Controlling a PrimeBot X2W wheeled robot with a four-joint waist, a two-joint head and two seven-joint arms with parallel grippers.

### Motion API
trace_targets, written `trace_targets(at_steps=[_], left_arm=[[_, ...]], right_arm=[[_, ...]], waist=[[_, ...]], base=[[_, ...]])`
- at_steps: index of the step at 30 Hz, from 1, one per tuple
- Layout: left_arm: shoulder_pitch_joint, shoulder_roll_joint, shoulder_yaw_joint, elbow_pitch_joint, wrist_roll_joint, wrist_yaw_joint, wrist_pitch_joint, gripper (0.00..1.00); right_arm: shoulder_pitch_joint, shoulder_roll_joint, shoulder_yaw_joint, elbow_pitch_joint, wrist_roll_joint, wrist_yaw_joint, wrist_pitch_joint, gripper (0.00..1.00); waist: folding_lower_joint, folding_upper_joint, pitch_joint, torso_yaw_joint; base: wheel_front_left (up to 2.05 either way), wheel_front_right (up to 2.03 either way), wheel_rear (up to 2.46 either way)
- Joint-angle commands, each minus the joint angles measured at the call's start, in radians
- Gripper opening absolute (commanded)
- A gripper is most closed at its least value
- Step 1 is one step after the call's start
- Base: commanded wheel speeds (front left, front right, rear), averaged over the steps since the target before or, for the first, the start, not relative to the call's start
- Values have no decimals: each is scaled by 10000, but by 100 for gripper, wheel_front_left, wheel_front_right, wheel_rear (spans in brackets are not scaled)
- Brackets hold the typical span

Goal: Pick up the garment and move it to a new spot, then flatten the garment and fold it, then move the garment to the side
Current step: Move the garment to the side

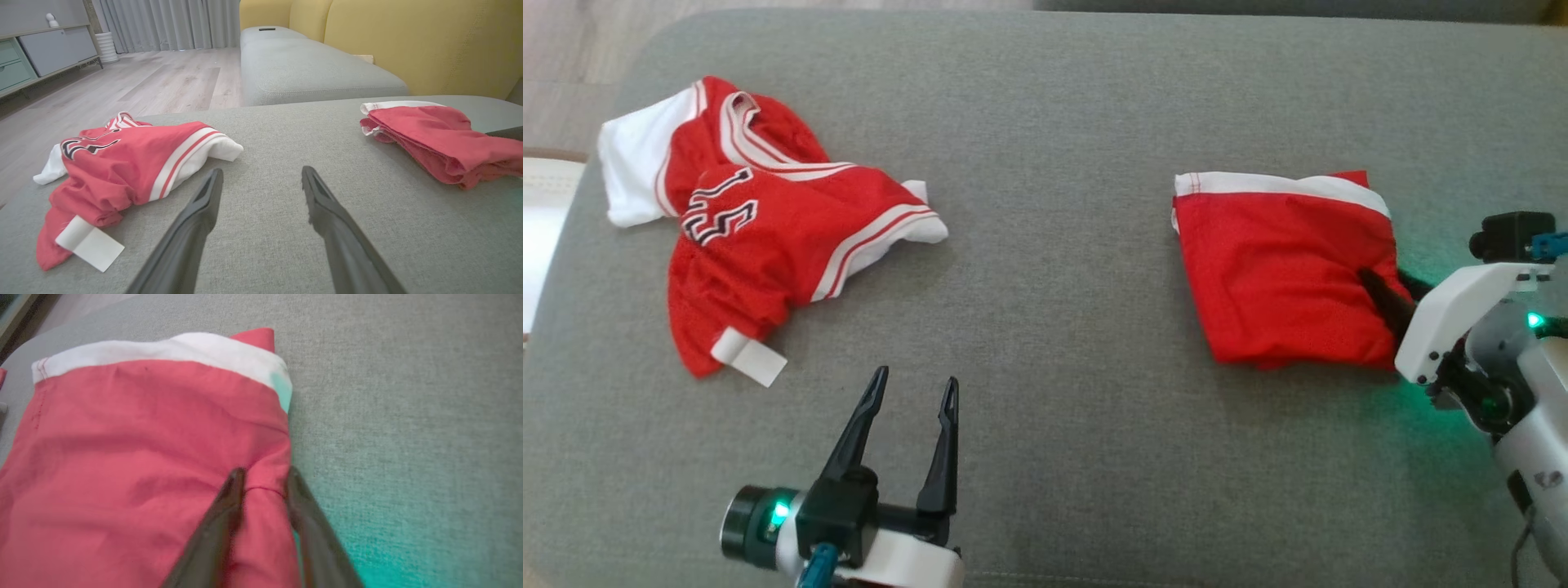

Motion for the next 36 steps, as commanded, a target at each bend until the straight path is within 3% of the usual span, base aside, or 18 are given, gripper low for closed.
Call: trace_targets(at_steps=[1, 8, 17, 19, 26, 35, 36], left_arm=[[-347, -42, 217, -306, 9, 70, -61, 100], [-665, -17, 118, -605, 46, 50, -61, 100], [-2148, 76, -367, -1350, 377, -133, -61, 100], [-2468, 33, -403, -1659, -32, -120, -61, 100], [-3589, -20, -1000, -2526, -219, -330, -61, 100], [-3949, -11, -1062, -2809, -124, -344, -61, 100], [-3955, -11, -1059, -2808, -131, -343, -61, 100]], right_arm=[[-83, -185, 146, -237, 75, -9, -93, 0], [-560, -1047, 486, -261, -377, -9, -1071, 0], [-1911, -2727, 457, 92, -1637, -9, -1795, 0], [-2203, -3152, 394, 159, -1978, -9, -1959, 0], [-3114, -4306, 60, 656, -2817, -9, -2704, 0], [-3860, -4933, -69, 827, -3266, -9, -3031, 0], [-3878, -4948, -113, 883, -3323, -9, -3012, 10]], waist=[[-1, 0, 34, -66], [-1, 0, 611, -899], [-1, 0, 2368, -2209], [-1, 0, 2766, -2370], [-1, 0, 3727, -2659], [-1, 0, 4174, -2614], [-1, 0, 4163, -2588]], base=[[0, 0, 0], [0, 0, 0], [0, 0, 0], [0, 0, 0], [0, 0, 0], [0, 0, 0], [0, 0, 0]])
